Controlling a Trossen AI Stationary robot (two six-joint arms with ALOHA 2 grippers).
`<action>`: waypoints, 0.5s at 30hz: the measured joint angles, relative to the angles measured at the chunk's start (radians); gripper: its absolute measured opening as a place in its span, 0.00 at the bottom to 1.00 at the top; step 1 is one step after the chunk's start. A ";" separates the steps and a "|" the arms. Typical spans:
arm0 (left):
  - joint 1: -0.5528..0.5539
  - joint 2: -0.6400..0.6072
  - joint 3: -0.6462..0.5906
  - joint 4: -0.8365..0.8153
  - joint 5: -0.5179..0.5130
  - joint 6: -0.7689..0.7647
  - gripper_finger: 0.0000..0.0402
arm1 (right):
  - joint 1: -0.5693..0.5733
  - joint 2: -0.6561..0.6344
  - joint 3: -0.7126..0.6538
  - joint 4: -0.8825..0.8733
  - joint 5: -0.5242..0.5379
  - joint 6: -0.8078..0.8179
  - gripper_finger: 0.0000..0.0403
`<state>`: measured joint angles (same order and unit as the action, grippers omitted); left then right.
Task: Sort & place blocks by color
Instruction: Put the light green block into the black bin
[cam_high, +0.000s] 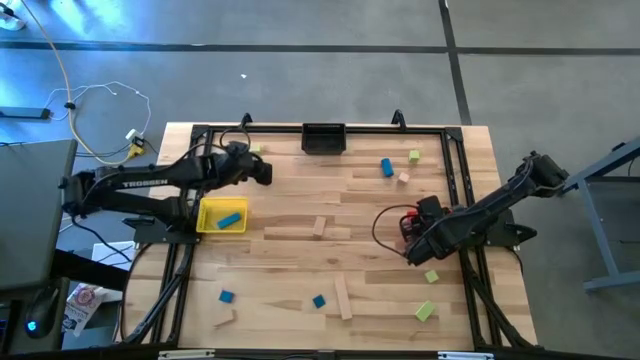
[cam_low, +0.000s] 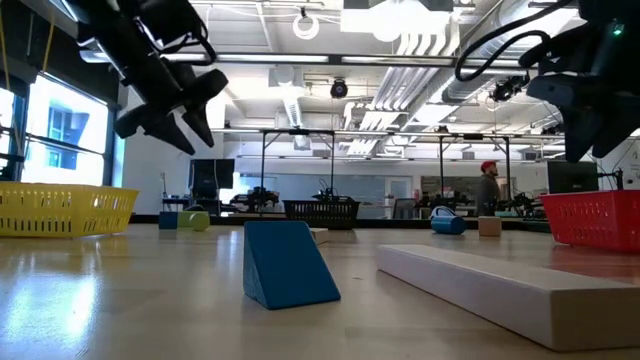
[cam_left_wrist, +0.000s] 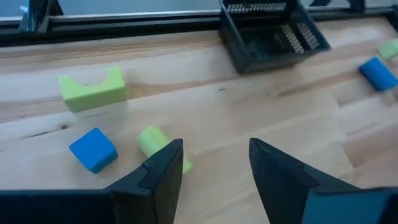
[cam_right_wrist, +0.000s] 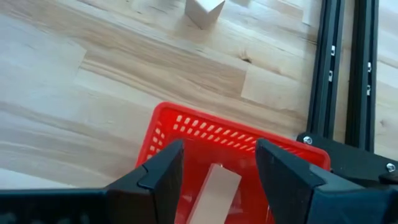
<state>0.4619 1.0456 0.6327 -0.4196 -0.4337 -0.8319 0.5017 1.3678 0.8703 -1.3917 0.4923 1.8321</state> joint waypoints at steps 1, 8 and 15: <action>0.018 0.002 0.000 0.021 0.015 0.009 0.42 | -0.005 0.000 0.000 0.000 0.000 -0.004 0.46; 0.103 0.038 0.089 0.007 0.068 0.083 0.42 | -0.039 0.000 0.000 -0.005 0.008 -0.034 0.46; 0.129 0.116 0.160 -0.122 0.075 0.037 0.42 | -0.089 0.000 0.000 -0.004 0.024 -0.060 0.46</action>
<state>0.5913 1.1613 0.7928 -0.5412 -0.3585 -0.7950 0.4125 1.3678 0.8700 -1.3960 0.5164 1.7719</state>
